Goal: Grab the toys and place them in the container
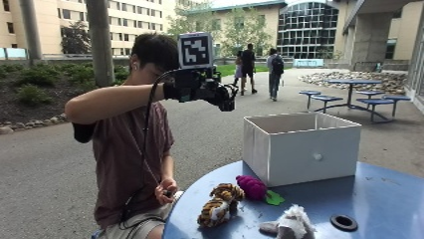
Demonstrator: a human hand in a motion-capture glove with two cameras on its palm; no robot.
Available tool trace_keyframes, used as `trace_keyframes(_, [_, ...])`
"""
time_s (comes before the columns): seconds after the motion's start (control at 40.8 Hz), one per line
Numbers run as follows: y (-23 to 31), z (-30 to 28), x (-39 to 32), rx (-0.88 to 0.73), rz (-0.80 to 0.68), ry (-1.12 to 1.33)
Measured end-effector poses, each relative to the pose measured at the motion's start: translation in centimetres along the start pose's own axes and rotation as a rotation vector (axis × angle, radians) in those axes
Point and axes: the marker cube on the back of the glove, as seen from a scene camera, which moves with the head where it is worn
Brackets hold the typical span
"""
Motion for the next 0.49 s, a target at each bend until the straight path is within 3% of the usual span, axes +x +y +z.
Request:
trace_keyframes(0.27, [-2.1,-0.5,-1.0,-0.076,-0.161,-0.017])
trace_keyframes(0.49, [-5.9,-0.1,0.9,-0.128,0.025,0.007])
